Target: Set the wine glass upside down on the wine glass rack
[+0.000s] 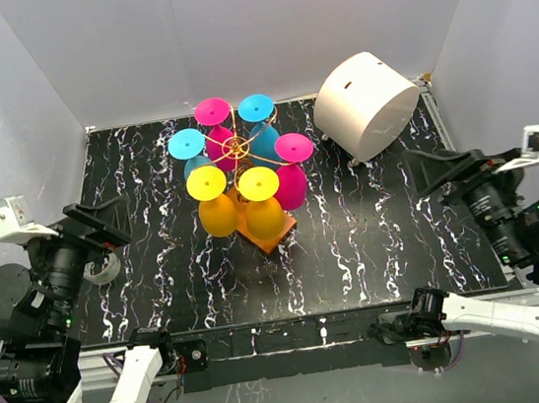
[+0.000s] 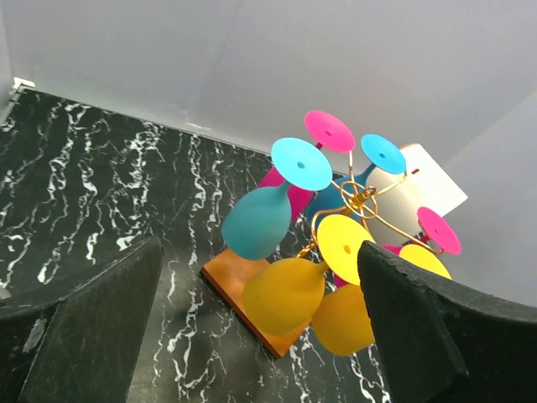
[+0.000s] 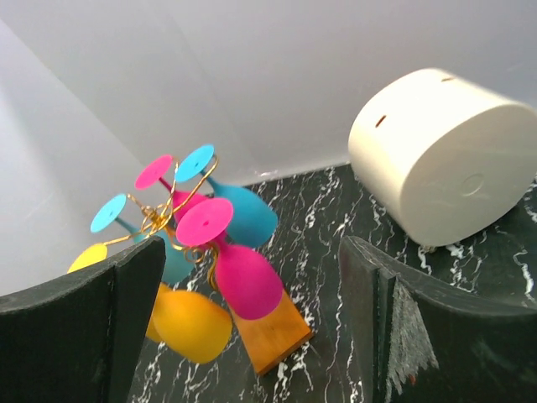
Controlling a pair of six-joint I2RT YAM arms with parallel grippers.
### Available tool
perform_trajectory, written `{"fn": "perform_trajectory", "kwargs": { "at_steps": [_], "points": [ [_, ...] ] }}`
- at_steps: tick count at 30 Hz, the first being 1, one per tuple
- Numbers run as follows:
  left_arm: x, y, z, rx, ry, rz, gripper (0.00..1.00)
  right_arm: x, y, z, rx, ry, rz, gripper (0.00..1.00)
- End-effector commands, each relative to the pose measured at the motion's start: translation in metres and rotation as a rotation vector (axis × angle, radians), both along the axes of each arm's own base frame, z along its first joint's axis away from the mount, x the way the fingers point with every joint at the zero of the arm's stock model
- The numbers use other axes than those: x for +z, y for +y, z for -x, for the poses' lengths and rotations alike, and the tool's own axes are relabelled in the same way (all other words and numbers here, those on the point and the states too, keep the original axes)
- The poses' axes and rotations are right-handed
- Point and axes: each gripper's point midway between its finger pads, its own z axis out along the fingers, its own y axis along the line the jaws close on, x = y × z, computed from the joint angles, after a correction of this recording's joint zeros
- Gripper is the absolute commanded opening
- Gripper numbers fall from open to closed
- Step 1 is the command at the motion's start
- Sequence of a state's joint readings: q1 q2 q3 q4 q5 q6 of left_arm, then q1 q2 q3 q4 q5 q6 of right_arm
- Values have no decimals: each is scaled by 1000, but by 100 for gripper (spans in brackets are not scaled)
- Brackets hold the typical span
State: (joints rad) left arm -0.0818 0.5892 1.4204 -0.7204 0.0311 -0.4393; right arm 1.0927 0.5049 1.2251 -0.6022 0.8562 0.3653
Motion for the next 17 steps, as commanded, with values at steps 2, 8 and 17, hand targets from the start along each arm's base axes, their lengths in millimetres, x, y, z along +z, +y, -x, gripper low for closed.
{"fn": "perform_trajectory", "kwargs": {
  "at_steps": [2,8,17],
  "points": [
    [9,19,6,93,-3,-59,99,16,-36,6,-86,-35,13,83],
    [16,21,10,99,-23,-76,99,21,-50,9,-115,-47,-4,83],
    [19,22,10,98,-33,-87,99,22,-48,7,-126,-59,-8,83]
  ]
}}
